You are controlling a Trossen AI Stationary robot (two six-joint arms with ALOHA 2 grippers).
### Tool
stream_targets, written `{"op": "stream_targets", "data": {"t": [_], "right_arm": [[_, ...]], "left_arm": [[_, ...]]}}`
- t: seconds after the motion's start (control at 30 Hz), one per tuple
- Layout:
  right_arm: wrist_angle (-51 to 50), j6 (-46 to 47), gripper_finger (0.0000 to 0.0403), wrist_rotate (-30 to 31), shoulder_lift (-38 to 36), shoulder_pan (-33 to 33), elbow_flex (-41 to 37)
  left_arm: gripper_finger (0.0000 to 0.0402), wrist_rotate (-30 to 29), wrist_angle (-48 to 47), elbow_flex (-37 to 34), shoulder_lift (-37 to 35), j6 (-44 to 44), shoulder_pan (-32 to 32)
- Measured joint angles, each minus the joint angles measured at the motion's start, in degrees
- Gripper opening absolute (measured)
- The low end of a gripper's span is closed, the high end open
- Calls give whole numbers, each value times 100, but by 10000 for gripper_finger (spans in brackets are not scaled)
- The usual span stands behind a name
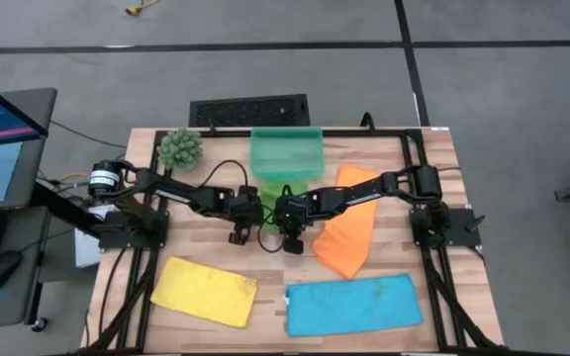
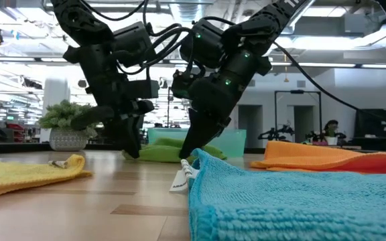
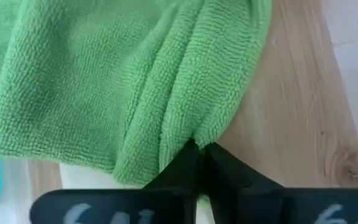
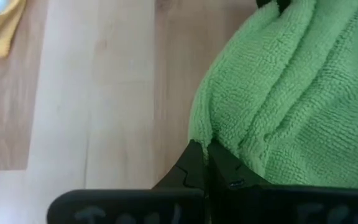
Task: Roll microfiber towels into tight, uniform cylinder then place into a basket
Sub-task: Roll the green towel
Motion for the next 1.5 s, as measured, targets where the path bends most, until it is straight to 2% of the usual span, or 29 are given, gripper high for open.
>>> {"op": "stream_targets", "data": {"t": [0.1,0.23,0.4,0.53,0.7,0.83,1.0,1.13,1.5], "right_arm": [[14,-1,10,-66,0,4,0],[25,-6,10,-298,4,27,0],[41,-2,10,-667,17,76,37],[16,275,10,-1345,51,143,206],[167,846,9,-1652,59,261,330],[360,1325,9,-1608,59,359,361],[414,2034,9,-1134,59,426,361],[386,2416,9,-1105,60,390,361],[357,2672,9,-1772,63,196,396]], "left_arm": [[9,134,-101,54,4,-8,9],[3,627,-402,166,-13,-174,9],[2,1597,-1042,439,-47,-462,7],[1,2564,-1709,823,-82,-746,4],[1,3253,-2571,1293,-98,-987,0],[1,3268,-2958,1451,-105,-1016,0],[0,2620,-2950,1335,-106,-1012,-13],[0,2460,-2687,1103,-104,-902,-11],[0,1984,-1898,760,-104,-875,350]]}}
